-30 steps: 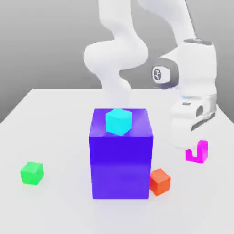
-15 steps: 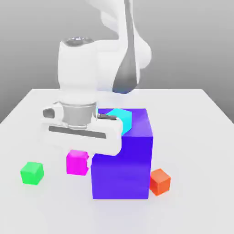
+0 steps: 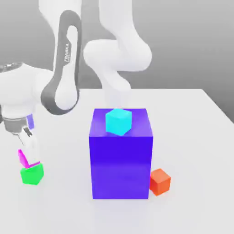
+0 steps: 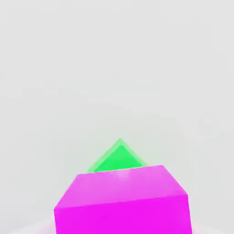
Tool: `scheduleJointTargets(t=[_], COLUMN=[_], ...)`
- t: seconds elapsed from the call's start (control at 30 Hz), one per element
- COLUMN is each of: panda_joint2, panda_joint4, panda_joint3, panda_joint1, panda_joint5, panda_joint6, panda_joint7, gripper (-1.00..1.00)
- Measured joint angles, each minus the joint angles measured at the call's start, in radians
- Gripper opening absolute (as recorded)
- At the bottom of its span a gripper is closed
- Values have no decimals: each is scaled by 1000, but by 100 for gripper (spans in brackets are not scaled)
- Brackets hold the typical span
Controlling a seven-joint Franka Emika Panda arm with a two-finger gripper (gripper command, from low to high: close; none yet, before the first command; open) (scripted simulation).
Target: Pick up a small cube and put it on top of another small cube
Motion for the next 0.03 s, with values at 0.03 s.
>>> scheduleJointTargets(t=[0.03], panda_joint2=[0], panda_joint4=[0], panda_joint3=[0], panda_joint1=[0], panda_joint5=[0], panda_joint6=[0], panda_joint7=[0], gripper=[100])
